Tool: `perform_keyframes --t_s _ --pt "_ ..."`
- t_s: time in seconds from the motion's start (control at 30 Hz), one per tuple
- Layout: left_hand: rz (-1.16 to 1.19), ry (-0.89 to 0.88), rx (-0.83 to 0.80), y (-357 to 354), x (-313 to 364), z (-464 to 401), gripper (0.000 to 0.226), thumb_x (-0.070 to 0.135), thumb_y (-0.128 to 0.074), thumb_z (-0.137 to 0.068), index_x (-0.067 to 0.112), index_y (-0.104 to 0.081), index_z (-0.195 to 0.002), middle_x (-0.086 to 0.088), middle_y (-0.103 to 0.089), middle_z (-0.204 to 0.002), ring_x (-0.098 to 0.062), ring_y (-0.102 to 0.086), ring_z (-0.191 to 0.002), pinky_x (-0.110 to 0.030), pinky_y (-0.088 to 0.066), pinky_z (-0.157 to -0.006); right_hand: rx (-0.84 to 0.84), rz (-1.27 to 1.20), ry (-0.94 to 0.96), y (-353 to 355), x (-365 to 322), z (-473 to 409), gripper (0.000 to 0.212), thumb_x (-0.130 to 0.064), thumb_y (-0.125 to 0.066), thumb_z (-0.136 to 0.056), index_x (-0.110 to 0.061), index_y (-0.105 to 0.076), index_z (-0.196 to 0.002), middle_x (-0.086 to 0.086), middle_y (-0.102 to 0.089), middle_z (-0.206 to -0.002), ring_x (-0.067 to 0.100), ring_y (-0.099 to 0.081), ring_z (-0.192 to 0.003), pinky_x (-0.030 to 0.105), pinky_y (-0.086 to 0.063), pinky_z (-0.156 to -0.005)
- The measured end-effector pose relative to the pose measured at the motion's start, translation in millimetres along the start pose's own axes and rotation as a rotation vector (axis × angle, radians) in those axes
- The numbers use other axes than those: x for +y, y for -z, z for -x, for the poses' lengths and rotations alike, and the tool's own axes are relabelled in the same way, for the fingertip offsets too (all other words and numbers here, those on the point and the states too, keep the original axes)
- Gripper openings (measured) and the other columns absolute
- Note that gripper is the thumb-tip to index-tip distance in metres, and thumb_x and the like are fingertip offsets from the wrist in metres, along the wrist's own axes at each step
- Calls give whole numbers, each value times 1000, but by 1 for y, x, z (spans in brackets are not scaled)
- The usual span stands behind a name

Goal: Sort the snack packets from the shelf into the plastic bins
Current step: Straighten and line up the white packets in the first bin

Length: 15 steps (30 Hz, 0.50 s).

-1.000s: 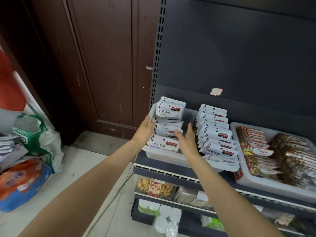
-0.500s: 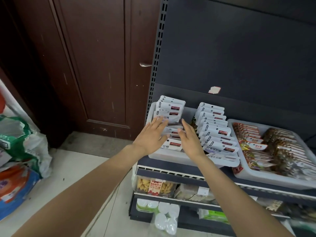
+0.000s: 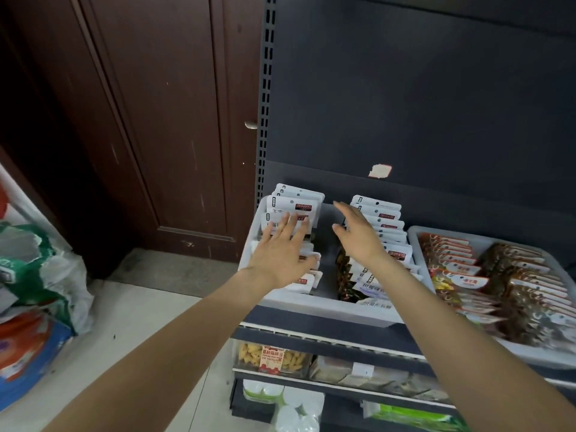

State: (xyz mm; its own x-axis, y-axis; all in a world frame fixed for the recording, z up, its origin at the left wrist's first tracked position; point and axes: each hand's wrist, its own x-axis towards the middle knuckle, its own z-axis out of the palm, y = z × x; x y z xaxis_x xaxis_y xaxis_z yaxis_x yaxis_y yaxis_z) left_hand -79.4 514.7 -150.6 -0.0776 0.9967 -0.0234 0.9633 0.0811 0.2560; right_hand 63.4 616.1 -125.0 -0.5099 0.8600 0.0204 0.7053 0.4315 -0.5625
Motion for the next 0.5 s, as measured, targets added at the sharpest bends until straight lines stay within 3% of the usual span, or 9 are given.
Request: perform_keyframes --t_s 0.23,0.37,0.5 --pt "-131 138 116 -16 3 -19 84 74 -16 -81 31 3 -150 2 8 -159 -17 15 -145 -38 9 -116 -298 194 264 9 24 -48 60 -11 -38 -101 -33 -12 -151 -14 4 -159 10 2 -146 33 -9 -117" --pt "-107 195 119 -18 -1 -19 80 72 -13 -79 38 7 -148 7 7 -159 -13 16 -145 -38 6 -118 -411 185 357 2 32 -61 57 -13 -35 -102 -30 -15 -151 -12 3 -159 12 0 -147 38 -9 -120" --pt "-115 248 134 -19 -5 -20 81 74 -2 -73 43 8 -146 7 4 -159 -12 11 -145 -39 4 -117 -384 133 376 1 38 -72 53 -11 -37 -101 -21 -22 -151 -6 -9 -159 16 -11 -146 37 -15 -119"
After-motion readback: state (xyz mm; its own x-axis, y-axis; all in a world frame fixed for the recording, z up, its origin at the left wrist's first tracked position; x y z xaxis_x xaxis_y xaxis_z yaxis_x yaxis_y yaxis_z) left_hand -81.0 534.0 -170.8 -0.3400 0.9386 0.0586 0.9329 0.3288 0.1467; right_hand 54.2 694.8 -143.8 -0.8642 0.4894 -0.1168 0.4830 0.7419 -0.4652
